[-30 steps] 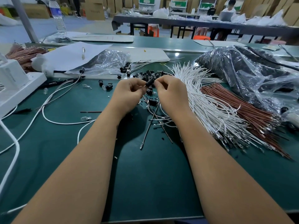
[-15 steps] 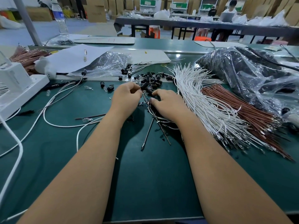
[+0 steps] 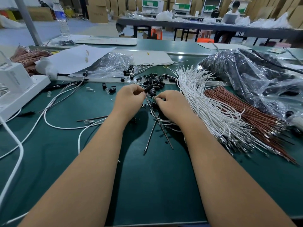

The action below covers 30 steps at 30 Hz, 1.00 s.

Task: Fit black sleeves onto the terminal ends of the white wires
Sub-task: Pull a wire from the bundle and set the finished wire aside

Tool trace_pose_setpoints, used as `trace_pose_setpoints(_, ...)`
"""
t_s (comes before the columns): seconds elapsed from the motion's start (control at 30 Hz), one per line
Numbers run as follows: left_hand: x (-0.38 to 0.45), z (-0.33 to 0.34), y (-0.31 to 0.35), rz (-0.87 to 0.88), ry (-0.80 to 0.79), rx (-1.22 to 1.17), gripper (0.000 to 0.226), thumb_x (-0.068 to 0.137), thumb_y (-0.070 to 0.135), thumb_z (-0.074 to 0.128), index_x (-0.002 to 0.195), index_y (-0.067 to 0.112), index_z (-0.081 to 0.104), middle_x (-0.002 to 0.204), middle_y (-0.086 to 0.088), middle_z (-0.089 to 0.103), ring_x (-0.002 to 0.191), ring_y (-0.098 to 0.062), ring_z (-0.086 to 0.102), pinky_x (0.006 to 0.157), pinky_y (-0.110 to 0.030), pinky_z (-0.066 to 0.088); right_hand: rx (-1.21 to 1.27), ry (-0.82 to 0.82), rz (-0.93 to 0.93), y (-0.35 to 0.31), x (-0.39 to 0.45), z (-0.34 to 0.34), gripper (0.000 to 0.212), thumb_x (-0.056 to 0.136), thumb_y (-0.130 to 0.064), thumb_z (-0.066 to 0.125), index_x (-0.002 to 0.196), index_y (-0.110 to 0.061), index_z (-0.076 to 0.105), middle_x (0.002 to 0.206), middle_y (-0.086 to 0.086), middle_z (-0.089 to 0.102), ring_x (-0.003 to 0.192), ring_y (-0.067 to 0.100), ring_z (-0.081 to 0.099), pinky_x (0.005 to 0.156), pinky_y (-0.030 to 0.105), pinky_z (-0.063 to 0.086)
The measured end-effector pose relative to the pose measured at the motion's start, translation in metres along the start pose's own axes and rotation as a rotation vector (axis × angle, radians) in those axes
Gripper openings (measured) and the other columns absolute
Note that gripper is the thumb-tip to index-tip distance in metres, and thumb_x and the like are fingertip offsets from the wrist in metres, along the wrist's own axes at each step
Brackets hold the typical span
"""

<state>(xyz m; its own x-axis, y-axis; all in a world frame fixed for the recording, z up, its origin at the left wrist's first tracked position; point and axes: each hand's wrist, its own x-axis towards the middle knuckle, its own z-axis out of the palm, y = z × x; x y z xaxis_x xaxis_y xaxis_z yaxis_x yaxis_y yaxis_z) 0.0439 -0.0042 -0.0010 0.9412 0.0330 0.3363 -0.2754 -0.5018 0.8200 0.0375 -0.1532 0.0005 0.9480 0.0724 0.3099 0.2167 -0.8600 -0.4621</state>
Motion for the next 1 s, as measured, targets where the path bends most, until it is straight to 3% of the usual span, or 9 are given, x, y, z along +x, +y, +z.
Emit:
trace_pose_setpoints(0.17,0.000,0.001,0.000,0.005,-0.001,0.003,0.010,0.089,0.012,0.060,0.090,0.008,0.069,0.065,0.003,0.057,0.065,-0.017,0.051,0.068,-0.027,0.044,-0.136,-0.094,-0.048,-0.001,0.000,0.001,0.033,0.096,-0.042,0.046,0.125,-0.036,0.061,0.121,0.006,0.055,0.119,0.026,0.043,0.102,0.040,0.036)
trace_pose_setpoints(0.3,0.000,0.001,0.000,0.004,-0.005,0.010,0.010,0.089,0.013,0.060,0.090,0.008,0.069,0.065,0.004,0.056,0.062,-0.014,0.049,0.065,-0.025,0.041,-0.212,-0.113,-0.062,-0.002,-0.001,0.002,0.037,0.099,-0.044,0.038,0.129,-0.035,0.058,0.125,0.002,0.055,0.122,0.026,0.041,0.104,0.043,0.034)
trace_pose_setpoints(0.43,0.000,0.001,-0.001,0.000,-0.014,0.007,0.011,0.089,0.012,0.059,0.089,0.007,0.069,0.065,0.002,0.058,0.061,-0.013,0.049,0.065,-0.026,0.041,-0.037,-0.003,-0.037,-0.004,-0.002,0.001,0.033,0.097,-0.033,0.047,0.125,-0.025,0.062,0.117,0.002,0.064,0.113,0.023,0.052,0.096,0.037,0.042)
trace_pose_setpoints(0.53,0.000,0.001,0.000,0.002,-0.028,0.003,0.012,0.089,0.013,0.059,0.089,0.007,0.069,0.069,-0.002,0.061,0.061,-0.014,0.049,0.065,-0.026,0.042,0.127,0.088,0.015,-0.003,-0.003,-0.001,0.024,0.094,-0.026,0.054,0.114,-0.019,0.065,0.094,-0.003,0.066,0.090,0.016,0.060,0.074,0.025,0.043)
trace_pose_setpoints(0.63,-0.002,-0.001,0.000,0.019,-0.050,-0.023,0.011,0.089,0.014,0.060,0.090,0.009,0.070,0.074,-0.005,0.065,0.062,-0.012,0.050,0.065,-0.026,0.044,0.292,0.223,0.058,-0.003,-0.002,-0.006,0.004,0.091,-0.023,0.062,0.094,-0.021,0.064,0.074,-0.011,0.059,0.069,0.004,0.056,0.058,0.012,0.036)
trace_pose_setpoints(0.73,-0.004,-0.001,0.002,0.054,-0.074,-0.061,0.009,0.090,0.016,0.063,0.093,0.011,0.070,0.084,-0.010,0.069,0.065,-0.011,0.053,0.069,-0.026,0.047,0.470,0.303,0.109,-0.004,-0.003,-0.012,0.012,0.088,-0.017,0.064,0.080,-0.024,0.058,0.072,-0.004,0.062,0.065,0.010,0.058,0.059,0.019,0.042)
trace_pose_setpoints(0.83,-0.005,0.000,0.003,0.056,-0.111,-0.099,0.009,0.092,0.017,0.062,0.094,0.012,0.069,0.085,-0.014,0.069,0.061,-0.010,0.050,0.060,-0.021,0.044,0.666,0.299,0.178,-0.005,-0.003,-0.017,0.014,0.085,-0.012,0.065,0.082,-0.025,0.059,0.083,0.008,0.068,0.072,0.017,0.063,0.066,0.027,0.051)
trace_pose_setpoints(0.9,-0.005,0.000,0.005,0.053,-0.134,-0.127,0.011,0.093,0.016,0.060,0.095,0.009,0.069,0.082,-0.015,0.069,0.054,-0.008,0.045,0.054,-0.018,0.040,0.807,0.271,0.200,-0.005,-0.003,-0.018,0.014,0.085,-0.009,0.065,0.087,-0.023,0.063,0.086,0.009,0.069,0.075,0.014,0.065,0.070,0.024,0.054)
trace_pose_setpoints(1.0,-0.006,-0.001,0.007,0.049,-0.135,-0.159,0.012,0.094,0.014,0.058,0.095,0.008,0.069,0.076,-0.012,0.068,0.053,-0.008,0.044,0.056,-0.021,0.040,0.943,0.249,0.189,-0.004,-0.001,-0.018,0.011,0.087,-0.007,0.066,0.086,-0.018,0.068,0.080,0.001,0.069,0.068,0.004,0.065,0.064,0.013,0.048)
